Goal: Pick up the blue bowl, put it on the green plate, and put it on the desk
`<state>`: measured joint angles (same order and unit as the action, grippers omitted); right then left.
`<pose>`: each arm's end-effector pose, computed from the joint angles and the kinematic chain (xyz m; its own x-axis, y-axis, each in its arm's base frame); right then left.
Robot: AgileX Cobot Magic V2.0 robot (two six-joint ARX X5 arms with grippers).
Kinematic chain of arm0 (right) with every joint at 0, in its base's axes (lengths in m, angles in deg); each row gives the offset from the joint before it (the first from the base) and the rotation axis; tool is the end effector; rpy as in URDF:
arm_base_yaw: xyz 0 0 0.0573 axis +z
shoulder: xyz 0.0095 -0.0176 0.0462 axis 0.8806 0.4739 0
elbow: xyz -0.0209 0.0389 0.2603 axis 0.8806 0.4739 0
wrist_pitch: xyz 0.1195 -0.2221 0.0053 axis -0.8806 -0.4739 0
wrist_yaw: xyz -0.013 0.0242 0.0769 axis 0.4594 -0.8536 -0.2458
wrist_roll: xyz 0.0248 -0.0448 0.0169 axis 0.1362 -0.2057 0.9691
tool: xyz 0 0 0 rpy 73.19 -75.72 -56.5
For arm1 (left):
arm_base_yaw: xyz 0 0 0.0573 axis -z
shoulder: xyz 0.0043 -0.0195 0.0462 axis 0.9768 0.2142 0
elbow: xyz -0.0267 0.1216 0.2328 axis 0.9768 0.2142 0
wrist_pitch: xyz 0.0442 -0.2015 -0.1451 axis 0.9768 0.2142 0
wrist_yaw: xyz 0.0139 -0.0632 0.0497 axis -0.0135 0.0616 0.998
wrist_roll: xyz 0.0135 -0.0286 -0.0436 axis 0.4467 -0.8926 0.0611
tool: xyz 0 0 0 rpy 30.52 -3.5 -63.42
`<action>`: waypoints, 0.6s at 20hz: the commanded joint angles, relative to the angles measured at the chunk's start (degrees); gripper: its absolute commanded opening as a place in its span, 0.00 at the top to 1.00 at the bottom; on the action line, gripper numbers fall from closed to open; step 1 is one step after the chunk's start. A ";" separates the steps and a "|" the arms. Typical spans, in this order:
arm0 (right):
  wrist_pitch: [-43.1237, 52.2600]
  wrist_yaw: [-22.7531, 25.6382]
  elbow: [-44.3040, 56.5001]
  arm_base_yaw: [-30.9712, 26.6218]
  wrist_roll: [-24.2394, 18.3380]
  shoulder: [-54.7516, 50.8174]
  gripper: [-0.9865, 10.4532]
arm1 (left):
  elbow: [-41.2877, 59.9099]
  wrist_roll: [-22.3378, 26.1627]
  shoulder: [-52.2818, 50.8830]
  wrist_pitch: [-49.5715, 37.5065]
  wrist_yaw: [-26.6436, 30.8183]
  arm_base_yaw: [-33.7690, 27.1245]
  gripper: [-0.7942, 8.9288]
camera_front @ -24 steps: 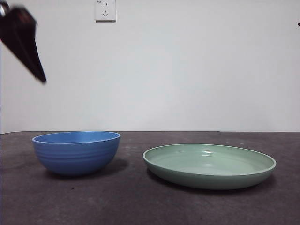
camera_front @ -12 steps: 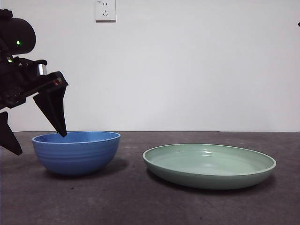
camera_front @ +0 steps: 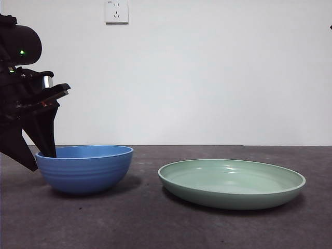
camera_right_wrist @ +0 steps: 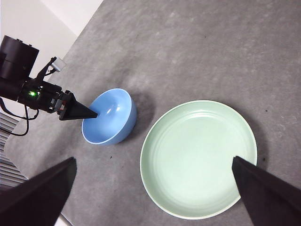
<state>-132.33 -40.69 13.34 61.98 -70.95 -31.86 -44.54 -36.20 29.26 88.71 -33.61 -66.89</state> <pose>0.1529 0.0201 0.3314 0.5825 0.6716 -0.4580 -0.4478 0.7353 0.5088 0.2882 -0.0644 0.1927 0.2577 -0.3874 -0.8852 0.2105 0.9166 -0.3399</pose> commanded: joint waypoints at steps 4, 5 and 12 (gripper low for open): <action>0.24 -0.04 -0.85 0.02 -0.22 0.48 0.36 | -1.05 1.20 1.05 0.15 0.22 0.15 0.84; 0.24 -0.04 -0.85 0.02 -0.22 0.48 0.36 | -1.05 1.20 1.05 0.11 0.20 0.17 0.87; 0.22 -0.04 -0.85 0.02 -0.22 0.48 0.36 | -1.07 1.33 1.05 0.09 0.17 0.17 0.90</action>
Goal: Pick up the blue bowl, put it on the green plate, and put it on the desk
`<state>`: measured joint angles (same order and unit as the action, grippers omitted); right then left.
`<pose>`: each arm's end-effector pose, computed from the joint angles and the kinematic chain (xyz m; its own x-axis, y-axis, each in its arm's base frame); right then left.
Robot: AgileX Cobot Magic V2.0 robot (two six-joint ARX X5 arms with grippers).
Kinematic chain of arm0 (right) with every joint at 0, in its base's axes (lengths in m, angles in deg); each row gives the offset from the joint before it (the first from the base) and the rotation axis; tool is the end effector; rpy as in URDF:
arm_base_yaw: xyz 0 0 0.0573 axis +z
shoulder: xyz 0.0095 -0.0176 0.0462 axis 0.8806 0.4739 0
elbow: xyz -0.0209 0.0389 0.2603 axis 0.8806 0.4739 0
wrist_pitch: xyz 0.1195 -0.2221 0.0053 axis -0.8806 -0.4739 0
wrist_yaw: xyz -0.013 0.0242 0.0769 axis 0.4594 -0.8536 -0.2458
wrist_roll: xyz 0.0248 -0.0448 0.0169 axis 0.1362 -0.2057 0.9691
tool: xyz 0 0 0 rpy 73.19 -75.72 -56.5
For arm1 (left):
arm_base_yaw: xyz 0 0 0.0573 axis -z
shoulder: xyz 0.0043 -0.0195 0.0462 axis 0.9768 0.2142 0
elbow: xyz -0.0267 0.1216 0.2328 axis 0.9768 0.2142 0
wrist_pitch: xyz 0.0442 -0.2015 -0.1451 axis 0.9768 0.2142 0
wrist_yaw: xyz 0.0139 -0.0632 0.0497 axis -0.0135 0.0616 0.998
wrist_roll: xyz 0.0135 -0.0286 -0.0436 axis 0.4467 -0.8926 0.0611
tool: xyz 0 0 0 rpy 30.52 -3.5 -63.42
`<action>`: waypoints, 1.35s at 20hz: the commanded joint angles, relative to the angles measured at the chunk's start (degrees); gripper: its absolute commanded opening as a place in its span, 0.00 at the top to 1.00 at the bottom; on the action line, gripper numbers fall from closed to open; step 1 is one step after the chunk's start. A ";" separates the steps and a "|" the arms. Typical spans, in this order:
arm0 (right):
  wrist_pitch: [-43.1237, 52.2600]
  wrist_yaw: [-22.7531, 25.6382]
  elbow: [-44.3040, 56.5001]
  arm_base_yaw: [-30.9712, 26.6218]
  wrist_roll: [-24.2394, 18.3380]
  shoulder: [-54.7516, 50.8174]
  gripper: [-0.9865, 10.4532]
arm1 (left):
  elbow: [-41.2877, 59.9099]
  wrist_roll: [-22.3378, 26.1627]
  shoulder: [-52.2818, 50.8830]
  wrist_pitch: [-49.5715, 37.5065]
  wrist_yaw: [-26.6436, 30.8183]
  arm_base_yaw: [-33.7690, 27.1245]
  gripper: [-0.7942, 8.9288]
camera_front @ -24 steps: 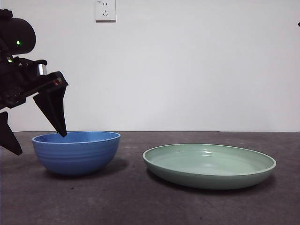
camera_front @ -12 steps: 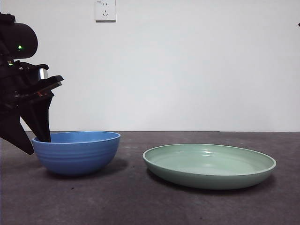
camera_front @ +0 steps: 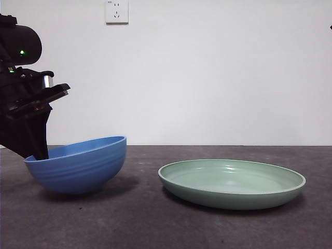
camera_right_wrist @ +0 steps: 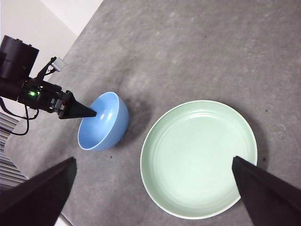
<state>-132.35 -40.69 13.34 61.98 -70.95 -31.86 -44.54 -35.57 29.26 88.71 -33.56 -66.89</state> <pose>0.1529 0.0201 0.3314 0.5823 0.6716 -0.4582 -0.4476 0.7353 0.5089 0.2883 -0.0644 0.1927 0.2580 -0.3866 -0.8854 0.2206 0.9158 -0.3356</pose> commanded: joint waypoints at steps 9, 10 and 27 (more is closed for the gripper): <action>0.24 -0.04 -0.85 0.02 -0.24 0.48 0.36 | -17.03 -2.82 1.57 14.64 7.82 6.78 0.90; 0.26 -0.04 -0.85 0.02 -0.26 0.48 0.36 | -20.37 -2.80 2.47 16.87 9.70 7.87 0.90; 0.48 0.07 -0.85 0.02 -0.74 0.48 0.36 | -53.05 -4.11 32.96 22.34 10.78 30.56 0.90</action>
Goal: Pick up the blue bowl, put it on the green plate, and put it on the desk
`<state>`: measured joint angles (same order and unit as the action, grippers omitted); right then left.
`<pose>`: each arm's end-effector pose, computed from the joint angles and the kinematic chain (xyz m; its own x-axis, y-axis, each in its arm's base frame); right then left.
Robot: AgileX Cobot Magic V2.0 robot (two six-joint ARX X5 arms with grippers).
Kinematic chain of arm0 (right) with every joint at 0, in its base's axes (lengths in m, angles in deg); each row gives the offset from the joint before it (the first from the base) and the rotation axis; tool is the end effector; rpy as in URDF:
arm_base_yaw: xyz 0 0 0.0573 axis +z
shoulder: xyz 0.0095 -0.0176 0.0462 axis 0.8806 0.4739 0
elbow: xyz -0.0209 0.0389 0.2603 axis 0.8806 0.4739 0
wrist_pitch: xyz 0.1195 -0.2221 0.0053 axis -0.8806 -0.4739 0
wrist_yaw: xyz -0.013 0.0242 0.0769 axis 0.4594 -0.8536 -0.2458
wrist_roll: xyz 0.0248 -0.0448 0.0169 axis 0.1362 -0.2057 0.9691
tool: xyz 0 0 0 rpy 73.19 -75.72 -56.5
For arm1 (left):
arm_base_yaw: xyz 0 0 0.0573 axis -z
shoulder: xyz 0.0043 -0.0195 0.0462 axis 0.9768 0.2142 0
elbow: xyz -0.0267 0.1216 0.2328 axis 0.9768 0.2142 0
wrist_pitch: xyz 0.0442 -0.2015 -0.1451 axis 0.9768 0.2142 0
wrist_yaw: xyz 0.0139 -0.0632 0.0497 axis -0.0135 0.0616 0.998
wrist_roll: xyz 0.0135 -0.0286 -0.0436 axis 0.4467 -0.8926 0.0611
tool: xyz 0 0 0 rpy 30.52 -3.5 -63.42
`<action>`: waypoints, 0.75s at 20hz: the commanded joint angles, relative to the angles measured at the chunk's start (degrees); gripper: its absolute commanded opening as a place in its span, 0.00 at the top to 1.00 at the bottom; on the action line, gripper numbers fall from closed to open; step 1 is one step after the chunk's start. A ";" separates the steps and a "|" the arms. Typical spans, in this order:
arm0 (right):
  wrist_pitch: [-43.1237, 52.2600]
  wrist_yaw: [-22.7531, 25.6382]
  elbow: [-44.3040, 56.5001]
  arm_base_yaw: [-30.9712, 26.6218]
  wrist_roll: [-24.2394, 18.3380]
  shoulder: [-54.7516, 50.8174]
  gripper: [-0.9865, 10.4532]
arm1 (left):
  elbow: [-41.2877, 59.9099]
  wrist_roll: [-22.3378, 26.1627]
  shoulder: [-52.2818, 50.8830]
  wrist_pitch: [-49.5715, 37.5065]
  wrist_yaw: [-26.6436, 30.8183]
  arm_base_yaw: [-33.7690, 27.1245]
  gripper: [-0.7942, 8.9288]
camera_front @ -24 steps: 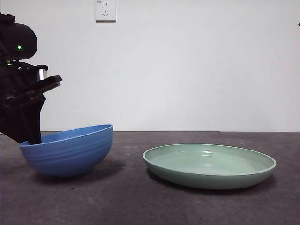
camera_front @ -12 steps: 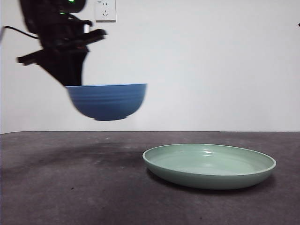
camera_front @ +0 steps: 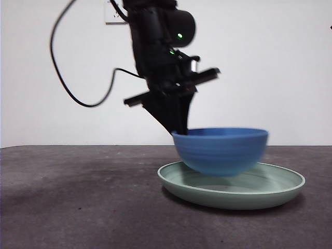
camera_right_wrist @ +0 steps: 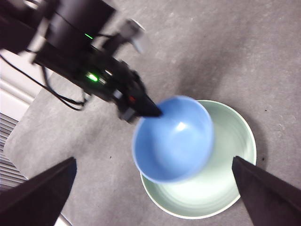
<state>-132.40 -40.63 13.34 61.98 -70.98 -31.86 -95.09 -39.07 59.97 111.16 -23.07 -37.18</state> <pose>0.1528 0.0201 0.3313 0.5824 0.6708 -0.4591 -0.4469 0.7360 0.5085 0.3324 -0.2892 0.2360 0.1268 -0.3111 -0.9419 0.5737 0.7976 -0.1862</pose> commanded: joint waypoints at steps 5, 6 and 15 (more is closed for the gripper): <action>0.48 0.00 -0.85 0.02 -0.70 0.48 0.36 | -2.84 -0.76 4.00 -1.31 1.64 1.66 0.90; 0.46 0.00 -0.85 0.02 -0.70 0.48 0.36 | -2.84 -0.76 4.00 -1.68 2.78 1.75 0.90; 0.31 0.00 -0.85 0.02 -0.68 0.48 0.36 | -2.84 -0.57 4.00 -0.15 2.89 2.62 0.89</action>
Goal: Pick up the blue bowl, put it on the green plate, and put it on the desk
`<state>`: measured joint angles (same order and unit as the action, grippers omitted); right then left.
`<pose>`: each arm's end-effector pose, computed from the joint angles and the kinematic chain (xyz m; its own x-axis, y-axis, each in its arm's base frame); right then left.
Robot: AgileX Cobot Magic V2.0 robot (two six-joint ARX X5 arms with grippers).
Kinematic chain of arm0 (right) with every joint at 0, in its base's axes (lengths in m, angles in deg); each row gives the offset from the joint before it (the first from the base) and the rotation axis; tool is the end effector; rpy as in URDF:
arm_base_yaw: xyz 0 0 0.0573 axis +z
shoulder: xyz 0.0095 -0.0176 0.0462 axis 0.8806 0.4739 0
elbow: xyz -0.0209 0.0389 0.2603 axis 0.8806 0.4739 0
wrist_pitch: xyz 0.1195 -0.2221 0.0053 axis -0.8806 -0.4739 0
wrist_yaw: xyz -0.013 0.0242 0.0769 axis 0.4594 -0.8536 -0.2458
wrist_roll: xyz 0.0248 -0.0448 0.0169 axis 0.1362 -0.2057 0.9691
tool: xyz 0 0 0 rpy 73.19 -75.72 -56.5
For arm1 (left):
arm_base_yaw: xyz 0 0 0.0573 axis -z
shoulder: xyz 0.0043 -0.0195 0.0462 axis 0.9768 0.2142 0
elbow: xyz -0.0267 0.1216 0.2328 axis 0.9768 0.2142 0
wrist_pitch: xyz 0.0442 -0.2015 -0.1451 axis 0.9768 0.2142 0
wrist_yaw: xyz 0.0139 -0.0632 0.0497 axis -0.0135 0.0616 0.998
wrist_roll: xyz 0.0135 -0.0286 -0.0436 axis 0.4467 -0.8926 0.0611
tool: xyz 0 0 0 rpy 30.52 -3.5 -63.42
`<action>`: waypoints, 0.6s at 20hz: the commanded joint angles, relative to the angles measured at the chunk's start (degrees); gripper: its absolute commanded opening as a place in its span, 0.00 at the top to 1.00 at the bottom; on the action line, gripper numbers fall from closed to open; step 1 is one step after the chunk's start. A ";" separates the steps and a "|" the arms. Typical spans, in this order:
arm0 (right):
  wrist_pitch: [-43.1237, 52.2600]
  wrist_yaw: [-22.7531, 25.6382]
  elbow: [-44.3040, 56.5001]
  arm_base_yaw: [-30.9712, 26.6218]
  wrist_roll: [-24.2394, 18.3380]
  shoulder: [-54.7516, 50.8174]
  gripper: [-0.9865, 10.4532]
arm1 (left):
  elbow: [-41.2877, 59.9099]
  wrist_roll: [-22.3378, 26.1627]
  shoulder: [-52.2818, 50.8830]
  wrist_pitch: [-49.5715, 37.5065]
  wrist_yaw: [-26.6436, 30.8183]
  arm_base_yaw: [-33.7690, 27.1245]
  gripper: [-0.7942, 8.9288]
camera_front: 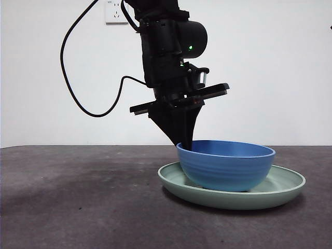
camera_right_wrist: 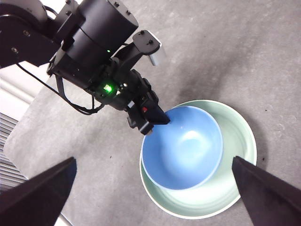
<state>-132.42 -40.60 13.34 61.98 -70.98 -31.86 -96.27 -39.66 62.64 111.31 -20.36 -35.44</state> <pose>0.1528 0.0201 0.3313 0.5826 0.6704 -0.4595 -0.4464 0.7364 0.5084 0.3300 -0.3033 0.2218 0.1300 -0.2630 -0.9560 0.5802 0.8020 -0.1418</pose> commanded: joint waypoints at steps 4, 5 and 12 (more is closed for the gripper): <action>0.33 -0.04 -0.85 0.02 -0.66 0.48 0.36 | -1.68 0.02 1.33 -0.57 0.15 1.01 0.84; 0.33 -0.04 -0.85 0.02 -0.66 0.48 0.36 | -1.70 0.00 1.33 -0.59 0.17 1.01 0.75; 0.31 -0.04 -0.85 0.02 -0.63 0.48 0.36 | -7.76 -0.07 1.33 6.25 -0.04 0.79 0.46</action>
<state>-132.42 -40.60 13.34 61.98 -70.98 -31.86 -101.89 -39.68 62.71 117.85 -20.36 -35.02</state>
